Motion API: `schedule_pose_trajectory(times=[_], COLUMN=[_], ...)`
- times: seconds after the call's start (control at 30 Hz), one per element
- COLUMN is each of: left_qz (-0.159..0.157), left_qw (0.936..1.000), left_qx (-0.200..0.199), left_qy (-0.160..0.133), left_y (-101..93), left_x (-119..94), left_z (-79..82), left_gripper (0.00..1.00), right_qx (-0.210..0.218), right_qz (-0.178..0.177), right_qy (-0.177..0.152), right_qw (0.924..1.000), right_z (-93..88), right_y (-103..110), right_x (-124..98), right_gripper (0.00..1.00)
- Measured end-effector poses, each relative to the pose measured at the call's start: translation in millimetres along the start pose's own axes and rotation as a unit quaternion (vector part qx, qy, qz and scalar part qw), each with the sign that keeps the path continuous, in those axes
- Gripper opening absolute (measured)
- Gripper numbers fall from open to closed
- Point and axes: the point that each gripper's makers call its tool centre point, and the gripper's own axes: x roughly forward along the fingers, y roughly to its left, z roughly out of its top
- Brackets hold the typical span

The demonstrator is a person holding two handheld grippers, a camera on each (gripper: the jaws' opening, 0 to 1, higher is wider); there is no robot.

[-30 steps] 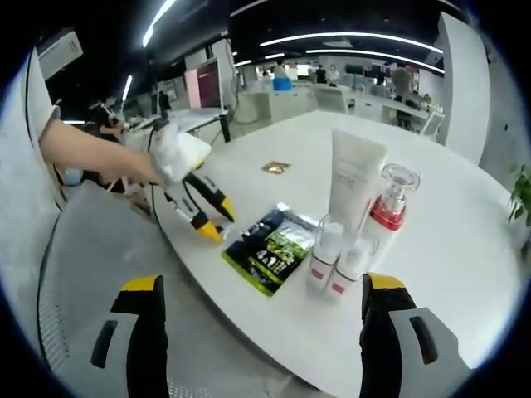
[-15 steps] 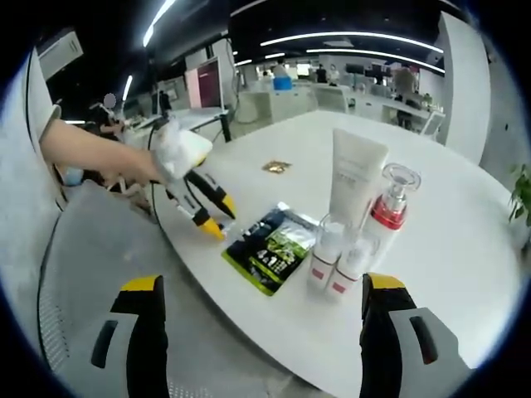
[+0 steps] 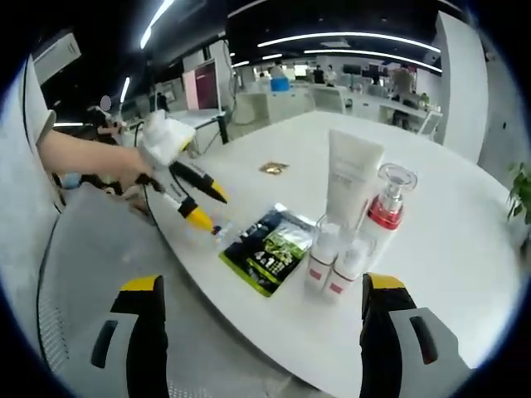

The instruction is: Arrange the skincare products in the storage area until every visible bottle or jar stands upright without overlapping.

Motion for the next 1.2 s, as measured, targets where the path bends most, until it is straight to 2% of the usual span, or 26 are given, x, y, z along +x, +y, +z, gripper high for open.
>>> schedule_pose_trajectory(times=[0.17, 0.4, 0.67, 1.0, 1.2], left_qz=[0.017, 0.036, 0.042, 0.057, 0.056], left_qw=[0.9997, 0.9973, 0.9886, 0.9802, 0.9757], left_qx=[-0.017, -0.061, -0.126, -0.152, -0.170], left_qy=[0.001, -0.020, -0.071, -0.114, -0.127], left_y=[9.7, 7.0, 7.1, 1.2, -5.6], left_x=[-8, -28, -49, -80, -97], left_z=[-10.0, -6.9, -0.6, 10.1, 6.3], left_gripper=[0.58, 0.66, 0.70, 0.75, 0.83], right_qx=[0.001, 0.004, 0.002, -0.004, -0.006], right_qz=[-0.003, -0.005, -0.015, -0.027, -0.025], right_qy=[-0.002, -0.006, -0.012, -0.021, -0.021], right_qw=[1.0000, 1.0000, 0.9998, 0.9994, 0.9994], right_z=[1.2, 2.8, 4.7, 8.7, 11.4], right_y=[-1, -1, -4, -11, -10], right_x=[-1, -2, -4, -3, -4], right_gripper=[0.97, 0.97, 0.97, 0.97, 0.97])
